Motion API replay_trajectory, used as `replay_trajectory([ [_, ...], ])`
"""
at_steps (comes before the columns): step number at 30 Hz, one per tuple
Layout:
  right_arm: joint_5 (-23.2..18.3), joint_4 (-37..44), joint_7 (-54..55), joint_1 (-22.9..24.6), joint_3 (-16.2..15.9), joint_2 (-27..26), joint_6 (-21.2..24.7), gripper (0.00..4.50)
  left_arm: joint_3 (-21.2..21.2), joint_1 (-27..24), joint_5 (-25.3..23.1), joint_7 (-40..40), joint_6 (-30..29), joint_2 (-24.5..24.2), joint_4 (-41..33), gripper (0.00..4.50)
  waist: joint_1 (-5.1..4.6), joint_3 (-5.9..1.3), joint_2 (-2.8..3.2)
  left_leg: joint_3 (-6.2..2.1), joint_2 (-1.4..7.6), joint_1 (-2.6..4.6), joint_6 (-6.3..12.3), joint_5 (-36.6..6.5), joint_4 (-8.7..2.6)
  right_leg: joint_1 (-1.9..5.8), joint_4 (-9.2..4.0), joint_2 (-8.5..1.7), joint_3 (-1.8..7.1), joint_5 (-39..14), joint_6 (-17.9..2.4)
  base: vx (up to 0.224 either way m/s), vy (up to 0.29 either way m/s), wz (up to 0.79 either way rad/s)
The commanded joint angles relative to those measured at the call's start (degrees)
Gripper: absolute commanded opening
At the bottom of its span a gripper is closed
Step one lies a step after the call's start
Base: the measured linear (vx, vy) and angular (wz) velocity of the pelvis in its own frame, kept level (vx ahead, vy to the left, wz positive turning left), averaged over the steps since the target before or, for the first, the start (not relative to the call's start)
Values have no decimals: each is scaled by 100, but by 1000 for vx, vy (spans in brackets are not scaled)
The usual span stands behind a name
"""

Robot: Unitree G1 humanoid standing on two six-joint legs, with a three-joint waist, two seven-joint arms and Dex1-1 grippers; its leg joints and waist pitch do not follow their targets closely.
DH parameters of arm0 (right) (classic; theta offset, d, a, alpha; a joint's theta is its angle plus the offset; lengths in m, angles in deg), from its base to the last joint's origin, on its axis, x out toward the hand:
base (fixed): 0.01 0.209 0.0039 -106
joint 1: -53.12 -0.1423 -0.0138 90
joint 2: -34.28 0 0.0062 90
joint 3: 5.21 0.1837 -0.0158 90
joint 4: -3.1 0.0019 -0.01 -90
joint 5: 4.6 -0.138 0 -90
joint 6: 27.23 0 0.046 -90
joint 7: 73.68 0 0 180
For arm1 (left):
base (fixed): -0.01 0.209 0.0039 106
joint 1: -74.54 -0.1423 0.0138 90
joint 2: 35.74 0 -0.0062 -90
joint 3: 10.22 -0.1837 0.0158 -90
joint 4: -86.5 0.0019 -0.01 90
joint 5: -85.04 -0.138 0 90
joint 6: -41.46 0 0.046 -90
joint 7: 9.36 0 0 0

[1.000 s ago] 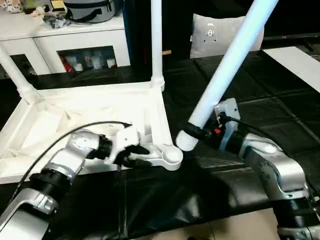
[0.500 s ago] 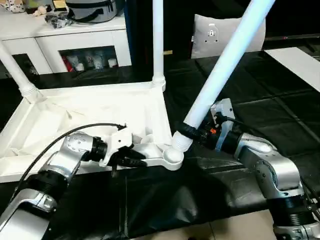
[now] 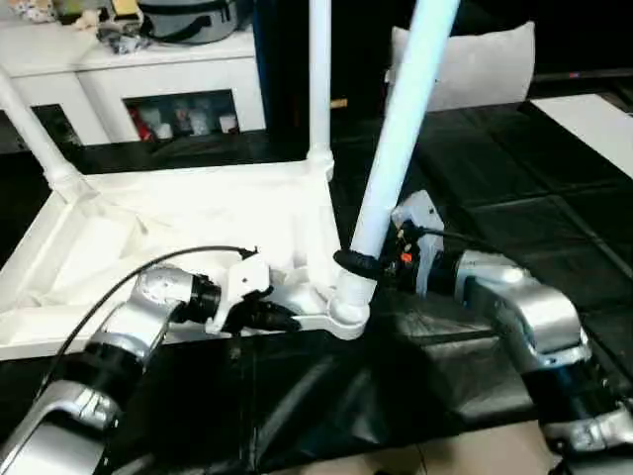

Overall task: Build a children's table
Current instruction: Insert table leg to table base

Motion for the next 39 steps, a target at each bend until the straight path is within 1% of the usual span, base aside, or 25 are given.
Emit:
replay_trajectory([
  [1,63,-61,-97,5,-165,44,72,186,48,-168,145,114,-142,125,-276,0,13,-437,-52,95,80,-51,349,-260,-407,428,-330,-381,391,-1910,-131,0,0,0],
  [2,59,-81,-106,-8,-162,32,36,186,58,-233,142,171,-203,138,-402,0,12,-433,-76,100,76,-54,359,-252,-409,424,-336,-373,393,-1919,-132,0,0,0],
  [3,45,-102,-156,-36,-173,22,20,186,66,-331,106,283,-357,154,-619,0,15,-431,-65,98,80,-54,350,-254,-413,427,-327,-379,395,-1924,-153,0,0,0],
  [4,43,-94,-199,-43,-196,27,25,186,50,-373,44,366,-433,154,-723,0,13,-429,-102,102,87,-54,351,-271,-417,429,-320,-380,396,-1943,-158,0,0,0],
  [5,21,-67,-239,-41,-211,26,52,186,36,-395,-52,523,-578,162,-792,0,10,-419,-86,111,79,-52,355,-308,-417,427,-340,-377,397,-2030,-143,0,0,0],
  [6,21,-67,-239,-41,-211,26,52,186,36,-395,-52,523,-578,162,-792,0,10,-413,-88,116,58,-49,366,-323,-412,423,-362,-368,388,-2115,-101,0,0,0],
  [7,-2,-28,-266,-33,-219,30,84,186,42,-404,-134,697,-680,189,-831,0,4,-412,-117,122,60,-50,365,-341,-416,426,-370,-365,390,-2146,-84,0,0,0],
  [8,-9,12,-281,-30,-222,42,95,186,80,-409,-184,866,-739,235,-865,0,9,-407,-108,119,58,-45,364,-363,-417,423,-374,-365,382,-2192,-70,0,0,0],
  [10,-62,94,-304,-41,-163,87,151,186,205,-393,-202,1213,-896,356,-913,0,-8,-380,-112,136,27,-31,336,-559,-409,413,-452,-349,345,-2545,85,0,0,0],
  [12,-107,130,-334,-69,-80,151,174,186,247,-375,-250,1410,-1023,393,-979,0,-13,-375,-121,138,11,-24,324,-637,-406,412,-484,-343,326,-2695,180,0,0,0],
  [13,-142,161,-362,-80,-26,204,195,186,250,-374,-283,1470,-1092,385,-1050,0,-20,-377,-129,144,-17,-20,325,-706,-392,407,-522,-330,296,-2843,322,0,0,0],
  [15,-166,175,-461,-78,8,302,232,186,255,-402,-254,1424,-1171,376,-1224,0,-52,-384,-134,134,-19,-39,346,-736,-388,422,-538,-324,277,-2844,431,0,0,0],
  [17,-151,164,-520,-68,-2,360,231,186,259,-414,-220,1383,-1195,380,-1291,0,-85,-384,-141,138,-39,-34,381,-752,-375,405,-555,-315,268,-2863,467,0,0,0],
  [18,-146,160,-524,-67,-4,364,228,186,258,-416,-219,1376,-1190,380,-1297,0,-102,-387,-141,136,-46,-46,408,-709,-374,404,-549,-308,267,-2827,451,0,0,0],
  [19,-66,66,-558,-44,-32,418,177,186,226,-475,-196,1219,-1034,374,-1412,0,-119,-397,-118,127,-38,-49,425,-682,-374,406,-541,-310,270,-2763,409,0,0,0],
  [20,-66,66,-558,-44,-32,418,177,186,226,-475,-196,1219,-1034,374,-1412,0,-119,-397,-118,127,-38,-49,425,-682,-374,406,-541,-310,270,-2763,409,0,0,0],
  [21,-15,-70,-524,-45,-33,378,116,186,142,-548,-215,1066,-920,329,-1509,0,-128,-403,-104,115,-21,-55,441,-631,-381,411,-518,-314,282,-2646,335,0,0,0],
  [27,11,-360,-454,-74,-121,212,-25,186,84,-571,-205,994,-885,308,-1568,0,-121,-419,-115,117,0,-65,481,-455,-389,420,-450,-325,320,-2382,113,0,0,0],
  [29,29,-478,-466,-109,-147,151,-50,186,57,-564,-214,935,-877,298,-1580,0,-119,-414,-127,120,2,-60,475,-445,-395,417,-445,-326,329,-2396,85,0,0,0],
  [30,64,-580,-497,-149,-188,121,-76,186,43,-552,-223,915,-864,295,-1575,0,-119,-412,-117,122,3,-55,471,-460,-395,414,-443,-330,328,-2420,73,0,0,0],
  [33,128,-749,-581,-228,-290,96,-119,186,61,-539,-225,902,-842,301,-1571,0,-140,-403,-119,121,2,-54,456,-535,-397,415,-456,-326,319,-2483,93,0,0,0],
  [34,152,-808,-594,-254,-311,90,-148,186,65,-527,-227,891,-828,306,-1555,0,-148,-403,-133,124,-5,-58,460,-534,-396,420,-455,-329,320,-2488,93,0,0,0],
  [36,180,-910,-620,-292,-329,78,-184,186,50,-502,-241,854,-778,306,-1524,0,-149,-401,-123,125,-1,-51,463,-541,-396,414,-465,-333,324,-2517,98,0,0,0],
  [38,244,-1060,-657,-327,-355,81,-291,186,31,-482,-265,827,-734,296,-1499,0,-153,-407,-131,121,10,-54,459,-523,-399,417,-452,-336,331,-2466,79,0,0,0],
  [39,215,-1124,-657,-323,-307,63,-312,186,41,-478,-261,832,-723,298,-1494,0,-155,-408,-130,122,11,-53,461,-520,-399,416,-446,-335,331,-2453,68,0,0,0],
])
